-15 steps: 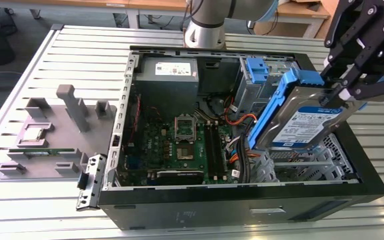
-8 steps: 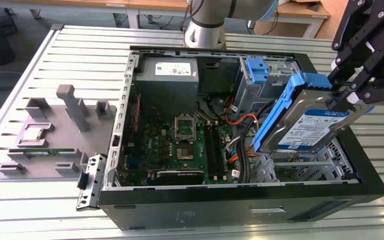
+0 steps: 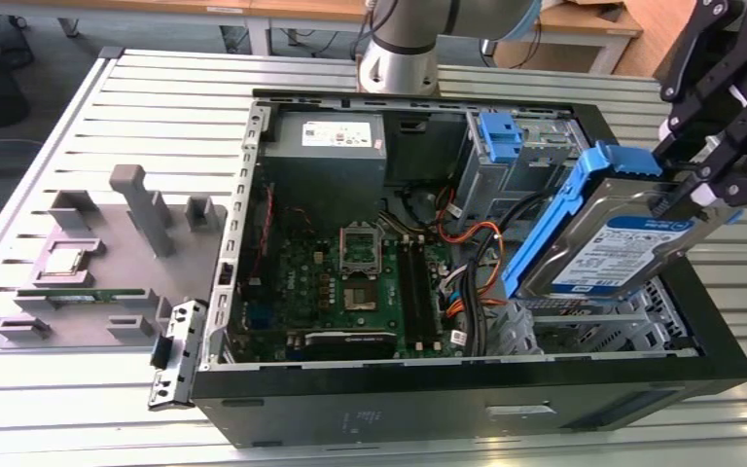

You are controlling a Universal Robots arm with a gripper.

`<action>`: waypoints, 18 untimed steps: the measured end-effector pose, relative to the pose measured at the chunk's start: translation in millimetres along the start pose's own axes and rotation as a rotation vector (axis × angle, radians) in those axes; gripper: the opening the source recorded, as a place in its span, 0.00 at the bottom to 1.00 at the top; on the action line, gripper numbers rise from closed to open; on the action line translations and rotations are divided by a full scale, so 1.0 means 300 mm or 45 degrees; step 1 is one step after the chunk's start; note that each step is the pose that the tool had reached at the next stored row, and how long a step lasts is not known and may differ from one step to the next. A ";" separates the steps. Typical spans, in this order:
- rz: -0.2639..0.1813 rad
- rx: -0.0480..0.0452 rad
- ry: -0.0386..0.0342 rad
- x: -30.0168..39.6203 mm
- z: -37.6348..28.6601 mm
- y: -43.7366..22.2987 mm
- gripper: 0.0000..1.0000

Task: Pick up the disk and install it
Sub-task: 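Insert the disk into the insertion slot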

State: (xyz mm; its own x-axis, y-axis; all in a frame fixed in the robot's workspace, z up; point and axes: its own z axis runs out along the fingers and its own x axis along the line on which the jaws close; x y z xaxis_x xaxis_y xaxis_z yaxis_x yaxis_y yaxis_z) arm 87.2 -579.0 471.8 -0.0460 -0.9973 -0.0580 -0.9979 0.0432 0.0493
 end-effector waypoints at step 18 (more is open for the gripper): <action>-0.002 0.022 -0.0008 0.002 0.014 -0.009 0.35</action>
State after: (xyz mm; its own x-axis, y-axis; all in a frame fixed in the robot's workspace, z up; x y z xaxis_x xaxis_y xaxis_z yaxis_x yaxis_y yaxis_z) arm 89.7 -579.3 467.3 -0.0447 -0.9973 -0.0588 -0.9986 0.0428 0.0321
